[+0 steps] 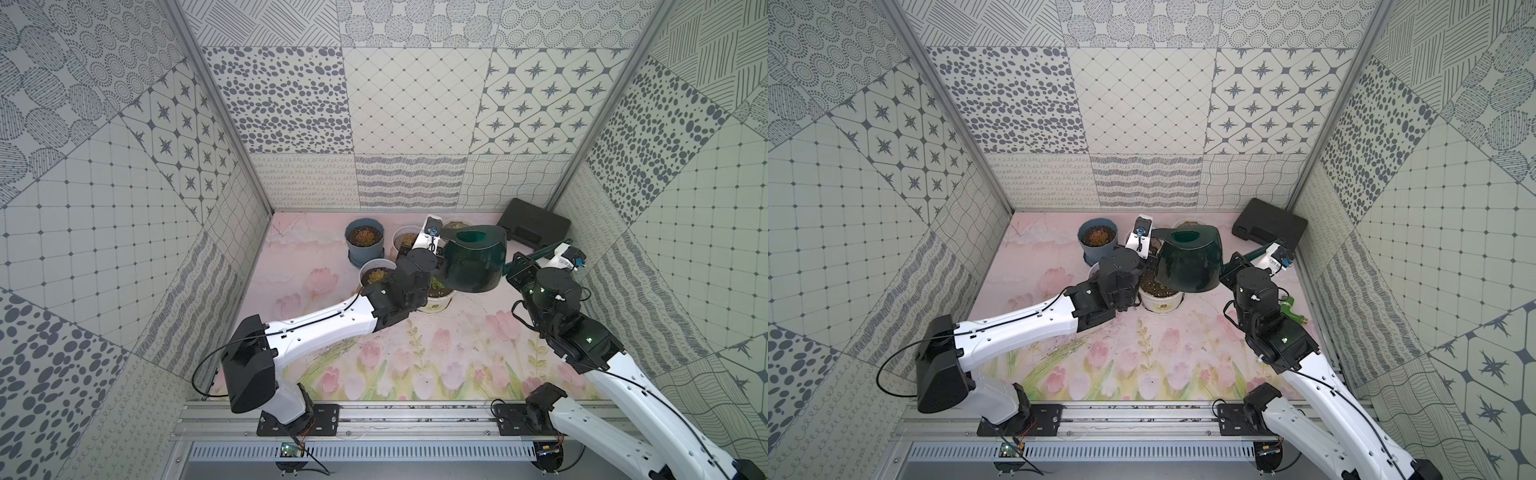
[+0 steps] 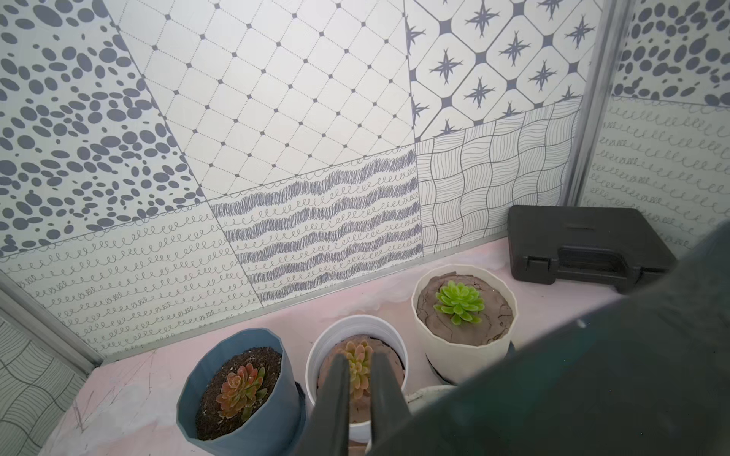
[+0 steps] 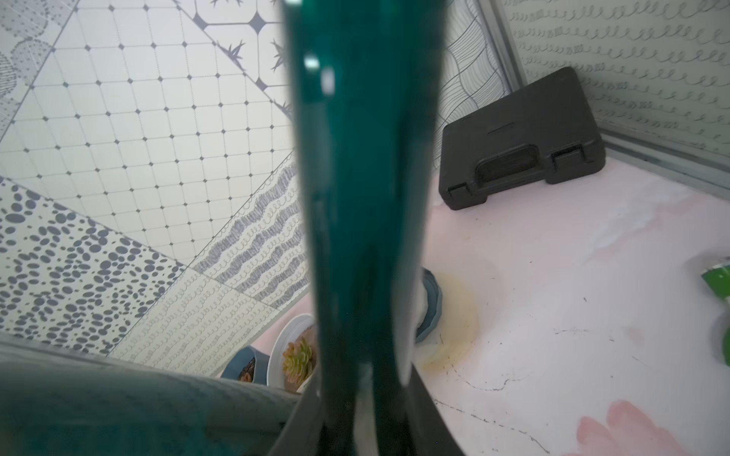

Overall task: Water the succulent around the soil edge
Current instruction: Adjust the watering can, then water the soil of the potted plant with water.

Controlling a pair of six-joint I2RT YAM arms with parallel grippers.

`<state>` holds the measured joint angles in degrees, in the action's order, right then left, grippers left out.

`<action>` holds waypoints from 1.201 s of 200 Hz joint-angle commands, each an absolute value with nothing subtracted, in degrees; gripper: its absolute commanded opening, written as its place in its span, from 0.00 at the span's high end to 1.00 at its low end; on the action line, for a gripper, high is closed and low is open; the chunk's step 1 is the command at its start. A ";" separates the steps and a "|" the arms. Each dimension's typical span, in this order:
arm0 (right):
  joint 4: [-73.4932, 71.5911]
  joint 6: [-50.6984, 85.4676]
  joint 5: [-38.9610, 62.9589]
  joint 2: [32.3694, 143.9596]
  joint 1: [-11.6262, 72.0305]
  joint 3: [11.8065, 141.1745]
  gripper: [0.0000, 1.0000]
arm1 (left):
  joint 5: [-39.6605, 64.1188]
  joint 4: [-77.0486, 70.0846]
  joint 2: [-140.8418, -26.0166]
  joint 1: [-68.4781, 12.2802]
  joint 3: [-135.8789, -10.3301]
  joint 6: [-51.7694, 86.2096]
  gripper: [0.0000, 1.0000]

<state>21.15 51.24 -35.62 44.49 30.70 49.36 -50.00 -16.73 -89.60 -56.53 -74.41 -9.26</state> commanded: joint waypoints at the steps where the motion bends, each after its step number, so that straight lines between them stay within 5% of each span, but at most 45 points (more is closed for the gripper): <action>1: 18.00 50.12 -37.05 44.56 30.20 48.47 1.00 | -55.26 -18.96 -91.30 -56.56 -78.47 -15.61 1.00; 12: 18.08 47.59 -35.44 44.25 30.17 48.69 0.97 | -55.28 -17.35 -91.60 -55.68 -79.22 -16.05 1.00; 37: 22.87 40.99 -29.36 42.41 30.23 51.20 0.36 | -53.40 -11.24 -89.79 -50.87 -80.09 -13.21 1.00; 48: 26.21 37.84 -27.05 40.79 30.19 52.22 0.24 | -51.16 -6.21 -87.82 -47.81 -80.63 -10.02 1.00; 132: 41.23 15.48 -6.33 27.19 30.21 58.50 0.20 | -30.61 21.75 -60.31 -25.43 -79.26 -13.45 1.00; 192: 41.09 14.01 -1.03 25.10 30.19 56.44 0.13 | -14.74 22.90 -46.98 -0.20 -64.08 -21.03 1.00; 240: 41.20 15.33 -1.01 21.41 30.23 52.46 0.03 | -17.03 18.31 -44.32 2.73 -58.54 -30.58 1.00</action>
<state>41.89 14.94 -1.72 23.59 30.28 54.65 -22.90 24.69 -46.78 -0.19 -62.35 -22.00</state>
